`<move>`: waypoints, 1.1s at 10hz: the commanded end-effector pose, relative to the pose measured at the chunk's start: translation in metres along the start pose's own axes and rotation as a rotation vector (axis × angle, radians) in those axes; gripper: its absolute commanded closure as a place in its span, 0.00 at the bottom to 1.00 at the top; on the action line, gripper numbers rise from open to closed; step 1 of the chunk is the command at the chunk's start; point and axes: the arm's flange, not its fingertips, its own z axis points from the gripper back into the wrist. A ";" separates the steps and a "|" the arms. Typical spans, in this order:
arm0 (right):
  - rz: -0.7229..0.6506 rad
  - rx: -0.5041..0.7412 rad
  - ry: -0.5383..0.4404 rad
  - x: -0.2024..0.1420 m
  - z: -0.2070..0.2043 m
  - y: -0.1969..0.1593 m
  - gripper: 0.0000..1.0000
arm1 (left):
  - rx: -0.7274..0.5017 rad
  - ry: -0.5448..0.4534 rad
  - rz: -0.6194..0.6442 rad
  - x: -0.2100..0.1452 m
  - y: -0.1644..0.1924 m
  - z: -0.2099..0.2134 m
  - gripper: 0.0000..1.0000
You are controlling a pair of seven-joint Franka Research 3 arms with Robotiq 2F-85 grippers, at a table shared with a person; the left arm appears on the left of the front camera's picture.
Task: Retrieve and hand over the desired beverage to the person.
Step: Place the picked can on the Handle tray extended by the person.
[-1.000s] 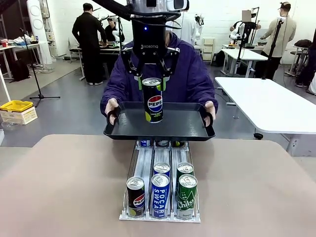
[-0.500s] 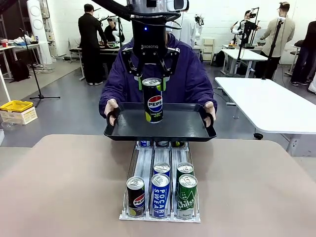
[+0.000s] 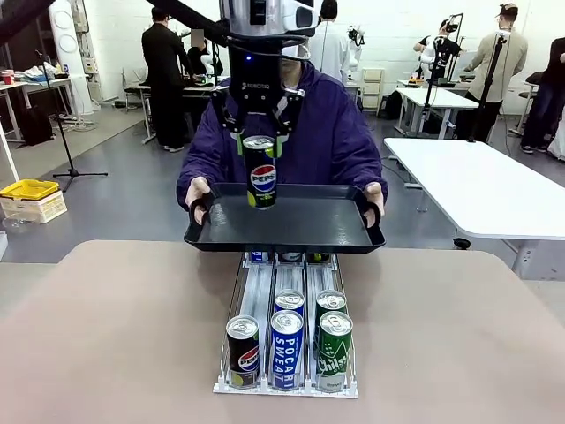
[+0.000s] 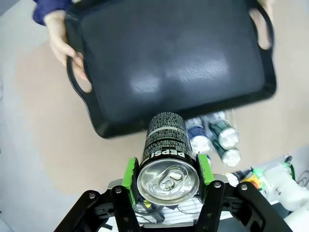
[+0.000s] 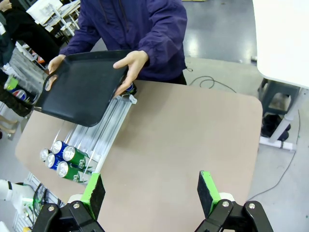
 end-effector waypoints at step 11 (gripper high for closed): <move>0.002 0.027 -0.005 0.000 -0.002 -0.002 0.00 | -0.003 0.115 0.034 0.116 0.060 -0.099 0.41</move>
